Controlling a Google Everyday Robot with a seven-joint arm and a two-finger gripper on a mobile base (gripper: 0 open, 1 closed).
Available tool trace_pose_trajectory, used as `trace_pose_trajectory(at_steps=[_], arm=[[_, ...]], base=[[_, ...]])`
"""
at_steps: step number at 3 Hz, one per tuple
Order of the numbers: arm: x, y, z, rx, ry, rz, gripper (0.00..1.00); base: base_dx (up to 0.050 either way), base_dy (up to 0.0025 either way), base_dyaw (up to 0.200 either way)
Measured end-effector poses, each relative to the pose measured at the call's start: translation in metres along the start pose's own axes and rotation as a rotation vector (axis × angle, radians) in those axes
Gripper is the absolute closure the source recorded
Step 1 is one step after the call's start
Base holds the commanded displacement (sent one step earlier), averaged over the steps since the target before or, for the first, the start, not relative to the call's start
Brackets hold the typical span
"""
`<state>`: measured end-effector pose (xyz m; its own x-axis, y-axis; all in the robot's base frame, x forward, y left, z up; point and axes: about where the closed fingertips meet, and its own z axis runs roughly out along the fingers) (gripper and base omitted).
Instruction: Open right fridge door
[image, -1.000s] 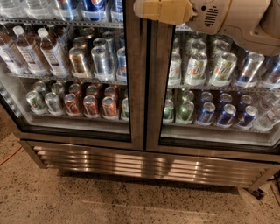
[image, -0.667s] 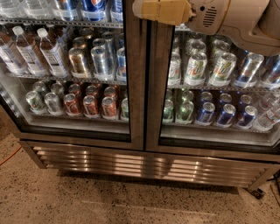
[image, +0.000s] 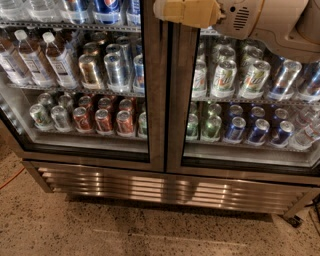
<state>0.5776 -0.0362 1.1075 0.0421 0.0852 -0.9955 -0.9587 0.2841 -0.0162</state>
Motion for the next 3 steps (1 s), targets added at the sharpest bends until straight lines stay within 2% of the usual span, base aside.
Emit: trace_pose_trajectory(at_steps=[1, 3], arm=[[0.0002, -0.0007, -0.0004, -0.004, -0.001, 0.001, 0.48], [0.0002, -0.0007, -0.0004, -0.004, -0.001, 0.001, 0.94]], base=[[0.000, 0.00000, 0.000], [0.000, 0.00000, 0.000]])
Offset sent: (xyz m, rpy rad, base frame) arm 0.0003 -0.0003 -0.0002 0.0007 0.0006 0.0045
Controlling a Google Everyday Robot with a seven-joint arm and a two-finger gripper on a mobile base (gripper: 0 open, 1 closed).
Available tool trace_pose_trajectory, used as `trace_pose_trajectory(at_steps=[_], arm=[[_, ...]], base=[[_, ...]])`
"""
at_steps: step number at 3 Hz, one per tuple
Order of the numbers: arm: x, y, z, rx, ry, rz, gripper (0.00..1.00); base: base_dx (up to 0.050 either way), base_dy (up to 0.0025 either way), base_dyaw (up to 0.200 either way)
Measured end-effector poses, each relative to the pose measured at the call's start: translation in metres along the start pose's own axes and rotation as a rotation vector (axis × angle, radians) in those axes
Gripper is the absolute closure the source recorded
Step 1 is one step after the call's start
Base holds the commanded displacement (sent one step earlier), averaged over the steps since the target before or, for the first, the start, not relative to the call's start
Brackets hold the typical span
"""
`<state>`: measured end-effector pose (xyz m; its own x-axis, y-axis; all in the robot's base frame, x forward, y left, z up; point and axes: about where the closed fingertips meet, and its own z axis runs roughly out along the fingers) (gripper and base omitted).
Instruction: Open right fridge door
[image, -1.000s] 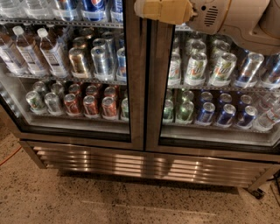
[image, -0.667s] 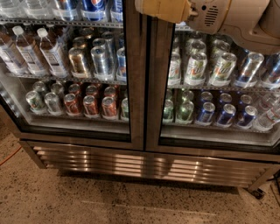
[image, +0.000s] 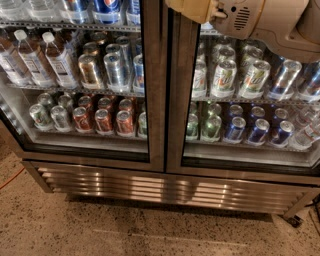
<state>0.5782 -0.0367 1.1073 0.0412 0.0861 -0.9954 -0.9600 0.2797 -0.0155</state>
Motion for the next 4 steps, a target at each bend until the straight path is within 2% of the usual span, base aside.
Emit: trace_pose_trajectory(at_steps=[1, 2, 3, 4], arm=[[0.000, 0.000, 0.000, 0.000, 0.000, 0.000, 1.00], [0.000, 0.000, 0.000, 0.000, 0.000, 0.000, 1.00], [-0.001, -0.008, -0.003, 0.000, 0.000, 0.000, 0.92], [-0.001, -0.017, -0.006, 0.000, 0.000, 0.000, 0.73]], base=[[0.000, 0.00000, 0.000], [0.000, 0.00000, 0.000], [0.000, 0.00000, 0.000], [0.000, 0.00000, 0.000]])
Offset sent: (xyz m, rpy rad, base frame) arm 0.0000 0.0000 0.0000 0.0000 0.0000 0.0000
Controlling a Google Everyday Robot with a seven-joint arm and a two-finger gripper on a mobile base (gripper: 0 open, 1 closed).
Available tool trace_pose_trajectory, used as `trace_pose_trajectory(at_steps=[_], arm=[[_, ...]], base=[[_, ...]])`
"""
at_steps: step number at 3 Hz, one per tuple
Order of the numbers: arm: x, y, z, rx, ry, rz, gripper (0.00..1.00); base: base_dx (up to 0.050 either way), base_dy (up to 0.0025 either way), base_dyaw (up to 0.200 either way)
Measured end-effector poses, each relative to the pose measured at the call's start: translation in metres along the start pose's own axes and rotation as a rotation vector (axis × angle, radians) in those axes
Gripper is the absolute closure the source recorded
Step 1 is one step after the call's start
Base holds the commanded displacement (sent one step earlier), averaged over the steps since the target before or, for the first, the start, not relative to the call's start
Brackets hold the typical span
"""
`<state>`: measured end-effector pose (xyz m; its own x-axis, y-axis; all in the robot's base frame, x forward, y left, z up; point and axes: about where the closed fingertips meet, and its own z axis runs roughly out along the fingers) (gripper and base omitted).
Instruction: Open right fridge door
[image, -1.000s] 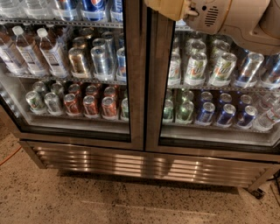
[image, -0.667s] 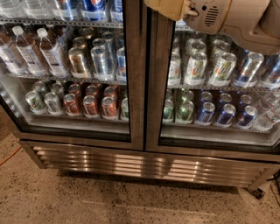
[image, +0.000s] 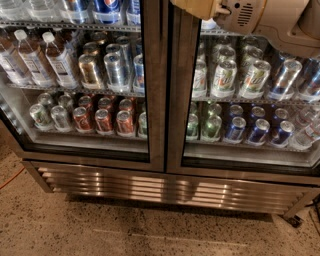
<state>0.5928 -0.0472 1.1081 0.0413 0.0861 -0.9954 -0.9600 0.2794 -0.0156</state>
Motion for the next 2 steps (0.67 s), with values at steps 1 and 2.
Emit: trace_pose_trajectory(at_steps=[1, 2], arm=[[-0.0001, -0.0075, -0.0028, 0.000, 0.000, 0.000, 0.50], [0.0021, 0.0023, 0.0013, 0.000, 0.018, 0.003, 0.40]], base=[[0.000, 0.00000, 0.000], [0.000, 0.00000, 0.000]])
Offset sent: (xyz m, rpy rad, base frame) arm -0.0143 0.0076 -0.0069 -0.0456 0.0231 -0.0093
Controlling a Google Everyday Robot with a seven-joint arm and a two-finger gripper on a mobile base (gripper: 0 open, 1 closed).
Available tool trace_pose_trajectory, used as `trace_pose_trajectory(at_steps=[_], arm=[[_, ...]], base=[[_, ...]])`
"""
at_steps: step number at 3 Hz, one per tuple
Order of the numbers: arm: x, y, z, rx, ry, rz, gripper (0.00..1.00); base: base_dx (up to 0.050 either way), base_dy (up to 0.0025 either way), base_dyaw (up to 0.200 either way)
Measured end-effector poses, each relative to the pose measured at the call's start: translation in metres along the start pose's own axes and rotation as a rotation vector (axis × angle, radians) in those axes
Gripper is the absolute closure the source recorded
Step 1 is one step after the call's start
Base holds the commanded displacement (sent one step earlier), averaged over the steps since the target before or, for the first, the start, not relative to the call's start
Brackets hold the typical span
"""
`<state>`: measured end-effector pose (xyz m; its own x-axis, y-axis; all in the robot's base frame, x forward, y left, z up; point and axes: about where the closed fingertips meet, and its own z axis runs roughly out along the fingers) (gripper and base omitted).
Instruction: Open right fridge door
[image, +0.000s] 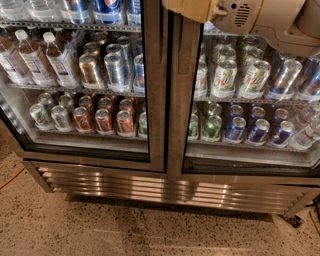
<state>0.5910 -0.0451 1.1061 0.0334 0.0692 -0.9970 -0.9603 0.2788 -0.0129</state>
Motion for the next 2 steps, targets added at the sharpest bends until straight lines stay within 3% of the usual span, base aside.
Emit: trace_pose_trajectory(at_steps=[2], arm=[[0.0000, 0.0058, 0.0022, -0.003, 0.003, 0.000, 0.82]], base=[[0.000, 0.00000, 0.000]])
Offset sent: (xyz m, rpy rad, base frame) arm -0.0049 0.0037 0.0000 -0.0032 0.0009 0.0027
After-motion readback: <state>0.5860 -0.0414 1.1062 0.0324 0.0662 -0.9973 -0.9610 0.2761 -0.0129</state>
